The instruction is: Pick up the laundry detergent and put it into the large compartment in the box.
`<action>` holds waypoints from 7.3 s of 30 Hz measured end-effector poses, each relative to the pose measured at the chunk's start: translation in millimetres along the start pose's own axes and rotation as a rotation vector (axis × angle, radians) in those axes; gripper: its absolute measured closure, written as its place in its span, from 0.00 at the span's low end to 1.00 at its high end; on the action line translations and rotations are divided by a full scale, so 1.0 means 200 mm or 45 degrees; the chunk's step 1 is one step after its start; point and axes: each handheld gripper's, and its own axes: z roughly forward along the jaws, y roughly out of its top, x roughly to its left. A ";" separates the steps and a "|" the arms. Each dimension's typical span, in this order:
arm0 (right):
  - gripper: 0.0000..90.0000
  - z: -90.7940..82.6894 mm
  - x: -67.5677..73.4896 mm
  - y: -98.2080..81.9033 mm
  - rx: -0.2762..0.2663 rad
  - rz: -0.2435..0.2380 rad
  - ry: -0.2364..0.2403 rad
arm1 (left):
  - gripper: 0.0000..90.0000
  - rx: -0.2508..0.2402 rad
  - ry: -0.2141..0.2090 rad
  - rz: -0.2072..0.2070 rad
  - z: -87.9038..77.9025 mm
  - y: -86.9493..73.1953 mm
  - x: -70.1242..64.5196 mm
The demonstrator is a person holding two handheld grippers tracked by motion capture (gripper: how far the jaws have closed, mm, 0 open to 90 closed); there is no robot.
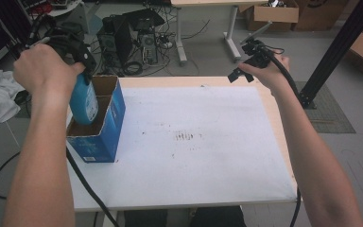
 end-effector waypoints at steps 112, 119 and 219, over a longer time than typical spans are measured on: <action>0.18 0.08 0.02 -0.02 0.042 -0.024 0.000 | 0.42 0.230 -0.106 -0.041 0.81 -0.02 0.01; 0.18 0.07 0.02 -0.02 0.040 -0.023 0.000 | 0.42 0.236 -0.107 -0.040 0.80 -0.02 0.01; 0.18 -0.01 0.03 -0.06 0.017 -0.016 -0.005 | 0.18 0.012 -0.309 0.582 0.25 -0.06 -0.90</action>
